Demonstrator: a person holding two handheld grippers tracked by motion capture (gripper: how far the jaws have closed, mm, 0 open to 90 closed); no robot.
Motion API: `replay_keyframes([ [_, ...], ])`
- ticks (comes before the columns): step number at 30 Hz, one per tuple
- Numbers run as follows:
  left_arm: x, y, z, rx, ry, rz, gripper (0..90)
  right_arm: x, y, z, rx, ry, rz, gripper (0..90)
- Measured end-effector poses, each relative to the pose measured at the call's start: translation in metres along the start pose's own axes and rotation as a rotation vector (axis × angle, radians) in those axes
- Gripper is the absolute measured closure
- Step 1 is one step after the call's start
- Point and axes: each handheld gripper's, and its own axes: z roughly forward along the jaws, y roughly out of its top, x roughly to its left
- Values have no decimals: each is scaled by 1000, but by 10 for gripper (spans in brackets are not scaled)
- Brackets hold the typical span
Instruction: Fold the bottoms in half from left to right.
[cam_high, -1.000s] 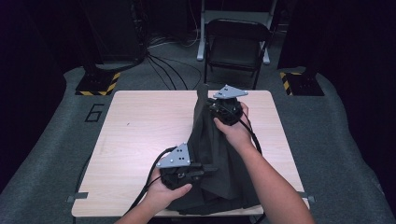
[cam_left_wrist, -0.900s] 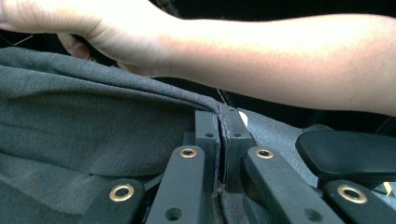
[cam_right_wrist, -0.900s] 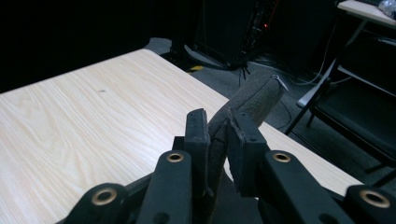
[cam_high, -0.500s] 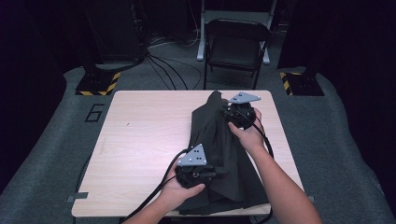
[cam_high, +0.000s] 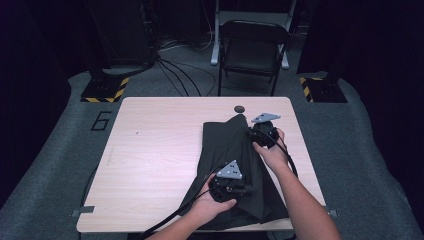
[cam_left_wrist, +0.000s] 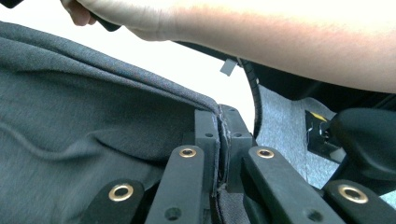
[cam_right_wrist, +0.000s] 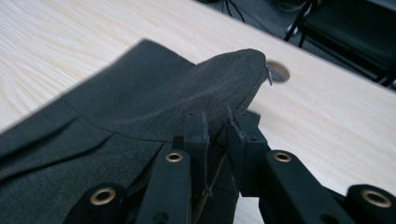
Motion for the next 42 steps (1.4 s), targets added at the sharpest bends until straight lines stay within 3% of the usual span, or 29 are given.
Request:
replay_keyframes([
  [4, 5, -9, 8, 25, 13, -17, 856, -1, -8, 12, 33, -8, 6, 778],
  [5, 8, -13, 10, 41, 21, -26, 845, 1, -11, 18, 59, -17, -10, 778],
  [8, 11, -16, 12, 55, 20, -51, 813, 1, -13, 24, 70, -24, -19, 778],
  [10, 11, -19, 11, 61, 30, -53, 749, 2, -14, 28, 97, -27, -13, 778],
  [14, 9, -22, 0, 54, 45, -58, 685, 3, -19, 39, 131, -35, -23, 778],
  [21, 9, -30, -39, -1, 89, -73, 618, -1, -37, 53, 198, -41, -5, 775],
  [23, 11, -35, -54, -16, 123, -69, 602, -5, -40, 53, 182, -45, 11, 778],
  [24, 11, -35, -54, -16, 123, -69, 597, -5, -40, 53, 182, -45, 11, 778],
  [25, 12, -39, -64, -25, 148, -76, 590, -6, -39, 47, 147, -55, 34, 781],
  [26, 12, -39, -64, -25, 148, -76, 587, -6, -39, 46, 133, -55, 41, 782],
  [27, 14, -45, -77, -29, 183, -75, 582, -7, -38, 43, 120, -52, 43, 782],
  [30, 17, -51, -85, -28, 208, -82, 577, -10, -41, 41, 138, -59, 56, 782],
  [31, 21, -59, -94, -24, 233, -101, 574, -13, -44, 43, 155, -63, 62, 781],
  [33, 26, -67, -99, -16, 252, -116, 569, -16, -50, 46, 189, -64, 81, 774],
  [37, 36, -85, -100, 16, 285, -149, 554, -18, -55, 48, 187, -61, 74, 758],
  [38, 36, -85, -100, 16, 285, -149, 548, -18, -55, 48, 189, -65, 62, 753],
  [39, 39, -93, -100, 50, 305, -141, 538, -17, -55, 49, 188, -72, 59, 743],
  [42, 40, -98, -101, 54, 316, -146, 514, -16, -54, 49, 194, -73, 52, 720],
])
